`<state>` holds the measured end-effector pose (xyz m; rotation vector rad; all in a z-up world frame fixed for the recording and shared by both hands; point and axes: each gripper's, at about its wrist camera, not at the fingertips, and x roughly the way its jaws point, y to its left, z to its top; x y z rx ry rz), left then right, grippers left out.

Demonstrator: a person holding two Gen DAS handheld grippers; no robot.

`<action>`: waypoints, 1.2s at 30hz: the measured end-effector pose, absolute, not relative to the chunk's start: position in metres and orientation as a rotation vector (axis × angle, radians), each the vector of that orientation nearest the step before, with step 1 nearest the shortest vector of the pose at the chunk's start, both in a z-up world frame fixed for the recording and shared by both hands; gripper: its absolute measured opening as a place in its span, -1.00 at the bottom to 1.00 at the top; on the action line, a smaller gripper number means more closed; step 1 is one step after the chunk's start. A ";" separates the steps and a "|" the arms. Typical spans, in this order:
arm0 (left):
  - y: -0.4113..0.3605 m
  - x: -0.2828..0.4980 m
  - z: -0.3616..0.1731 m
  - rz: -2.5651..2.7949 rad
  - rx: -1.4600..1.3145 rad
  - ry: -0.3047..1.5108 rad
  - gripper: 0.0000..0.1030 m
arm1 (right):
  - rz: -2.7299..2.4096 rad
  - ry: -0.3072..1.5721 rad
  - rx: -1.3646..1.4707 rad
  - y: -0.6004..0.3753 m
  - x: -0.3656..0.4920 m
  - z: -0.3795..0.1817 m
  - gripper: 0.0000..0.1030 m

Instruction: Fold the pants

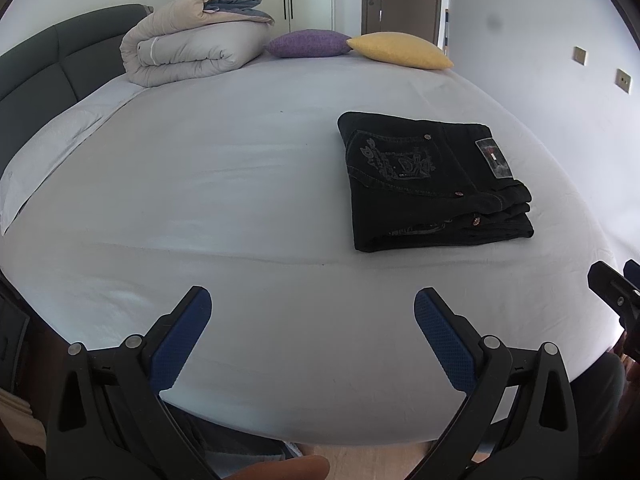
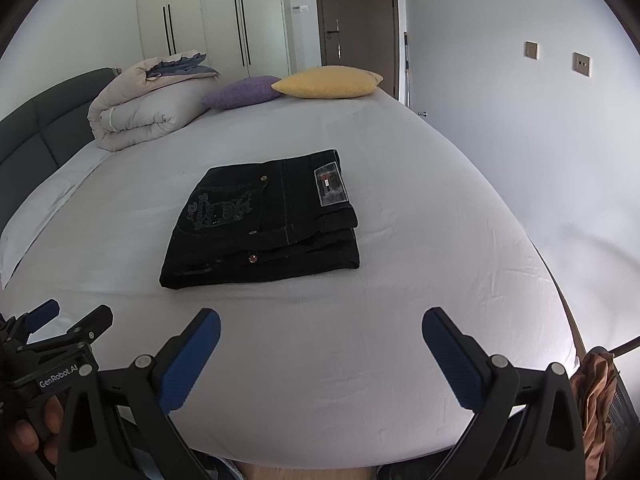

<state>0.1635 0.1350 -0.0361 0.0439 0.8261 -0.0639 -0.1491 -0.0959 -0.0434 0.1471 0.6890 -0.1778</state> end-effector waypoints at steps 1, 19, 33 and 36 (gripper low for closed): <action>0.135 0.164 -0.037 -0.064 0.043 0.827 1.00 | -0.177 0.691 0.148 -0.096 -0.149 -0.044 1.00; 0.137 0.164 -0.040 -0.065 0.040 0.836 1.00 | -0.175 0.707 0.145 -0.092 -0.148 -0.049 1.00; 0.137 0.166 -0.043 -0.070 0.035 0.850 1.00 | -0.175 0.706 0.145 -0.092 -0.148 -0.049 1.00; 0.138 0.167 -0.043 -0.070 0.032 0.853 1.00 | -0.174 0.708 0.145 -0.091 -0.148 -0.049 1.00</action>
